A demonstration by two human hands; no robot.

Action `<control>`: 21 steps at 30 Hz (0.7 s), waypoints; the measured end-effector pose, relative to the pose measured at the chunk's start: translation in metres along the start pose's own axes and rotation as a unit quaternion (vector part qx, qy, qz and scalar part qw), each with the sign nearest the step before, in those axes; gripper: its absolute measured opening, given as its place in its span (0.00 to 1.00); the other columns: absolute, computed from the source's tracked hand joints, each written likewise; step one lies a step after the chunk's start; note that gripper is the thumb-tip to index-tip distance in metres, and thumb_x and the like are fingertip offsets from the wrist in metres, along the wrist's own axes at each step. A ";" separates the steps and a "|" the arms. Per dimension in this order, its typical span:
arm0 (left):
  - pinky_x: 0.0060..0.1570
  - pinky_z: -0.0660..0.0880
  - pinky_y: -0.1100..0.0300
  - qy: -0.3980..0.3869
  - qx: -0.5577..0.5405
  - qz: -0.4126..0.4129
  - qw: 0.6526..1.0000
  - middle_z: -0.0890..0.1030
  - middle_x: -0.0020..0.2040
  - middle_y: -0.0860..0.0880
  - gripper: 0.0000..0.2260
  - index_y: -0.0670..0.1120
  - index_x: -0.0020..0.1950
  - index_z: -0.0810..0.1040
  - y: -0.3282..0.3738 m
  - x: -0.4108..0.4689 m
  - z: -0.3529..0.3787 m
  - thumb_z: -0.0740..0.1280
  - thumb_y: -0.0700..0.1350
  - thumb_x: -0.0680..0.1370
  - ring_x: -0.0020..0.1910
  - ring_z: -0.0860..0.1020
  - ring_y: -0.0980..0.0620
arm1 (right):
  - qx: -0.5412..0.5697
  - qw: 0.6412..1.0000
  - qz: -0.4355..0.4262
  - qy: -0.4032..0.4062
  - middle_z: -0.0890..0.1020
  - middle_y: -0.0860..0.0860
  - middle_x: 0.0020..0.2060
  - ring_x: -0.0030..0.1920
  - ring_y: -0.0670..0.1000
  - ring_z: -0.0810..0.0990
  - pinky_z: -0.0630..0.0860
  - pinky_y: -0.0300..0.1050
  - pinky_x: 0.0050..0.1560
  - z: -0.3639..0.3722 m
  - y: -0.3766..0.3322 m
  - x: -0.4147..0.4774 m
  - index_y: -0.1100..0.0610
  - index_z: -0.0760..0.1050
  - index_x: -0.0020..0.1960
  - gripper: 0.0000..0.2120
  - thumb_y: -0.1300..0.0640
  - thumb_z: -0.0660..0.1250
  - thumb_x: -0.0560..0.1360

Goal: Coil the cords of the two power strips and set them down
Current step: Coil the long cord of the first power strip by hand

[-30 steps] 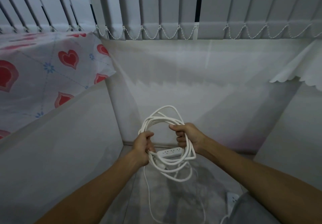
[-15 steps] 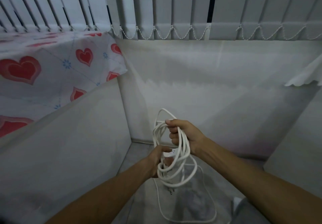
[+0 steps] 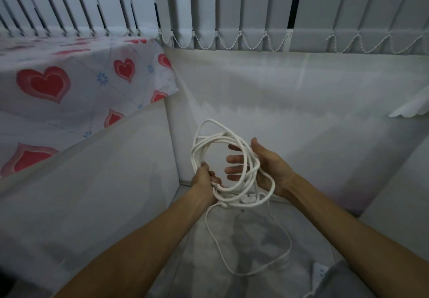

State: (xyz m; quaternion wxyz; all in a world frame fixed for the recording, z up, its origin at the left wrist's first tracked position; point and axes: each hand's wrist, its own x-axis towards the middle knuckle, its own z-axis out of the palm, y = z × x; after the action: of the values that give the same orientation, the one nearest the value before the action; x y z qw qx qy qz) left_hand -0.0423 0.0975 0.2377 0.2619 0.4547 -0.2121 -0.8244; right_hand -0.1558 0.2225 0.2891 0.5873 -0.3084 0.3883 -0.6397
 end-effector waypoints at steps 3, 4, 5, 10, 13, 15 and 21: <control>0.17 0.58 0.71 0.038 -0.038 0.028 0.998 0.65 0.21 0.51 0.19 0.46 0.32 0.64 0.008 -0.008 0.001 0.63 0.49 0.81 0.14 0.60 0.56 | 0.066 0.998 -0.006 0.024 0.80 0.67 0.57 0.57 0.66 0.81 0.74 0.61 0.63 -0.006 0.001 -0.003 0.71 0.74 0.64 0.50 0.36 0.80 0.56; 0.17 0.59 0.71 0.043 -0.045 0.027 0.998 0.65 0.20 0.52 0.19 0.46 0.32 0.64 0.009 -0.009 0.001 0.63 0.49 0.81 0.14 0.60 0.56 | 0.078 0.997 -0.002 0.026 0.78 0.67 0.61 0.61 0.67 0.79 0.73 0.62 0.64 -0.007 0.002 -0.003 0.72 0.73 0.64 0.52 0.34 0.80 0.56; 0.18 0.59 0.71 0.048 -0.051 0.025 0.997 0.65 0.21 0.51 0.19 0.46 0.32 0.64 0.011 -0.014 0.003 0.62 0.49 0.81 0.14 0.61 0.56 | 0.087 0.996 0.000 0.024 0.75 0.67 0.65 0.64 0.67 0.77 0.72 0.63 0.65 -0.007 0.004 -0.003 0.72 0.73 0.65 0.54 0.33 0.79 0.55; 0.21 0.65 0.67 0.083 -0.084 0.029 0.993 0.66 0.28 0.49 0.13 0.46 0.38 0.71 0.024 -0.030 0.018 0.59 0.47 0.82 0.22 0.64 0.52 | 0.154 0.988 -0.019 -0.026 0.73 0.65 0.69 0.68 0.66 0.73 0.72 0.64 0.65 0.006 0.001 -0.003 0.68 0.68 0.72 0.57 0.33 0.79 0.56; 0.26 0.68 0.61 0.111 -0.104 0.042 0.988 0.69 0.29 0.47 0.15 0.43 0.62 0.78 0.031 -0.033 0.024 0.60 0.48 0.80 0.24 0.67 0.51 | 0.116 0.990 -0.067 -0.045 0.79 0.64 0.62 0.67 0.64 0.75 0.71 0.60 0.68 0.017 0.003 0.001 0.69 0.69 0.70 0.51 0.40 0.81 0.58; 0.30 0.70 0.59 0.141 -0.102 0.060 0.983 0.73 0.31 0.46 0.16 0.41 0.61 0.78 0.030 -0.032 0.023 0.60 0.49 0.80 0.27 0.71 0.49 | 0.083 0.992 -0.096 -0.021 0.84 0.61 0.53 0.61 0.64 0.80 0.71 0.59 0.68 0.027 0.005 0.004 0.68 0.72 0.64 0.43 0.47 0.84 0.58; 0.36 0.75 0.55 0.204 -0.049 0.136 0.968 0.78 0.31 0.42 0.18 0.38 0.44 0.75 0.029 -0.031 0.026 0.62 0.53 0.81 0.30 0.77 0.45 | 0.030 0.991 -0.122 0.053 0.80 0.52 0.34 0.33 0.52 0.82 0.82 0.48 0.44 0.037 0.000 0.003 0.60 0.78 0.47 0.19 0.60 0.81 0.61</control>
State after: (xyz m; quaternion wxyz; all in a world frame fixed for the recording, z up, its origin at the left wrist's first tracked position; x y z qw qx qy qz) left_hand -0.0437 0.0974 0.2868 0.4308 0.5666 -0.1735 -0.6807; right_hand -0.1242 0.2147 0.3078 0.4920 -0.3013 0.3590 -0.7337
